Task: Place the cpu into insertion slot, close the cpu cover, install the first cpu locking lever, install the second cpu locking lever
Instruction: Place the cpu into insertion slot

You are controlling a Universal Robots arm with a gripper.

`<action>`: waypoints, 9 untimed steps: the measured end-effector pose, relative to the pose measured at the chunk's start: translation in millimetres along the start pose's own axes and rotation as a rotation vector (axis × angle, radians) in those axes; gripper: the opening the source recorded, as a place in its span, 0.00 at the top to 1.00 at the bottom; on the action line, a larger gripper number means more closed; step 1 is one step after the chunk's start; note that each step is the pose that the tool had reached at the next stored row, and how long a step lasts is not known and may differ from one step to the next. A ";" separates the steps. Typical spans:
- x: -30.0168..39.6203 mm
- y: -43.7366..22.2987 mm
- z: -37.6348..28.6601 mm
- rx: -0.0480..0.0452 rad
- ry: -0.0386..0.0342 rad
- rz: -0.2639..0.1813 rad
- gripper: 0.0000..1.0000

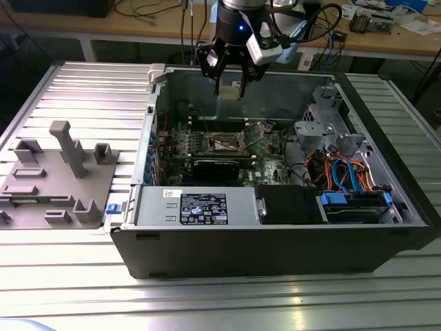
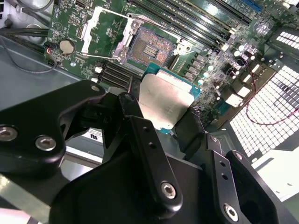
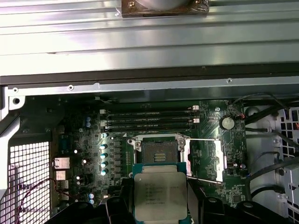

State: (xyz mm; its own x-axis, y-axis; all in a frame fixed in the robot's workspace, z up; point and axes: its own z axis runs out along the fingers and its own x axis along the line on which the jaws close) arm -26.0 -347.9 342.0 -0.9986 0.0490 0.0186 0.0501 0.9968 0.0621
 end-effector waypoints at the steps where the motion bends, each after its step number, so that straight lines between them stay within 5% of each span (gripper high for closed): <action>1: 0.0 0.0 0.1 0.0000 -0.0001 0.001 0.45; 9: 0.0 -0.1 0.7 -0.0002 -0.0010 0.016 0.45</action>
State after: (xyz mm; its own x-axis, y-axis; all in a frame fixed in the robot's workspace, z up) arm -26.0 -347.9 341.3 -0.9977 0.0654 0.0186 0.0664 0.9959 0.0620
